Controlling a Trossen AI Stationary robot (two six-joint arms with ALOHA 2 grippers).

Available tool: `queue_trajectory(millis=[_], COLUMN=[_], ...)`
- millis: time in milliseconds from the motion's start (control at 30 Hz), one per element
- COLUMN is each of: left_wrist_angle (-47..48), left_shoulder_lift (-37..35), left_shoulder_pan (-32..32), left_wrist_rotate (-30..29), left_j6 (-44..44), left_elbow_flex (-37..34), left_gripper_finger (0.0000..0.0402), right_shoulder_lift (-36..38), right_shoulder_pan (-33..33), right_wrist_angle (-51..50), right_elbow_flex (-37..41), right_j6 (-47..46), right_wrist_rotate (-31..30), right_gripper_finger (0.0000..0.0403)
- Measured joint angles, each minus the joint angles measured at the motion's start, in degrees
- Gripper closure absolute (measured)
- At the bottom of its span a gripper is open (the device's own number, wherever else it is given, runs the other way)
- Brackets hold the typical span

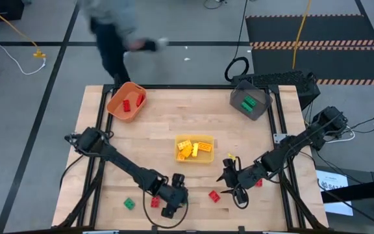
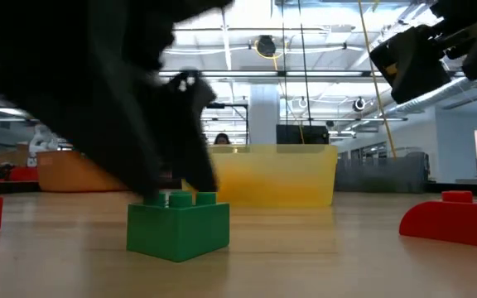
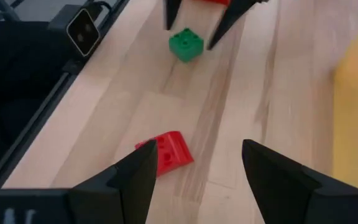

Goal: Sort & place blocks by color
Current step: Put the center green 4-stud game piece into the black bin

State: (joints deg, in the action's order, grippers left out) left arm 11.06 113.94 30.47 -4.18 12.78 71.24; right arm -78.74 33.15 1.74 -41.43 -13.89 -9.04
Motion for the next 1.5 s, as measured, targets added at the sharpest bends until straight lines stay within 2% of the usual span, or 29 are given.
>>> queue_trajectory(millis=[200, 367, 467, 633, 767, 967, 1200, 1400, 1500], left_wrist_angle=[3.58, 2.07, 1.96, 1.15, -1.27, -1.70, -4.05, -7.75, -7.77], left_shoulder_lift=[1.48, 1.41, 1.39, 1.39, 1.39, 1.39, 1.39, 1.38, 1.37], left_shoulder_pan=[-0.71, -0.89, -0.74, -0.67, 0.09, 0.70, 0.75, 0.67, 1.06], left_wrist_rotate=[-0.26, -1.62, -1.97, -1.47, -1.38, -4.94, -5.38, -0.13, 0.72], left_j6=[-2.11, -2.27, -2.67, -2.50, -3.43, -3.87, -3.75, 0.96, -0.60], left_elbow_flex=[-0.12, -0.07, -0.07, -0.07, -0.07, -0.07, -0.07, -0.07, -0.07], left_gripper_finger=[0.0119, 0.0124, 0.0154, 0.0226, 0.0245, 0.0195, 0.0127, 0.0096, 0.0090], right_shoulder_lift=[0.42, 0.42, 0.42, 0.42, 0.42, 0.42, 0.42, 0.42, 0.42], right_shoulder_pan=[-0.02, -0.09, -0.11, -0.09, -0.09, -0.09, -0.09, -0.09, -0.09], right_wrist_angle=[-0.16, -0.48, -0.26, -0.61, -0.75, -0.72, -0.75, -0.77, -0.77], right_elbow_flex=[-0.06, -0.06, -0.06, -0.06, -0.06, -0.06, -0.06, -0.06, -0.06], right_j6=[0.77, 2.42, 2.56, 2.21, 2.16, 2.16, 2.14, 2.14, 2.25], right_wrist_rotate=[-0.39, -3.21, -3.30, -3.21, -3.20, -3.18, -3.19, -3.19, -3.17], right_gripper_finger=[0.0177, 0.0177, 0.0177, 0.0177, 0.0177, 0.0177, 0.0177, 0.0177, 0.0177])
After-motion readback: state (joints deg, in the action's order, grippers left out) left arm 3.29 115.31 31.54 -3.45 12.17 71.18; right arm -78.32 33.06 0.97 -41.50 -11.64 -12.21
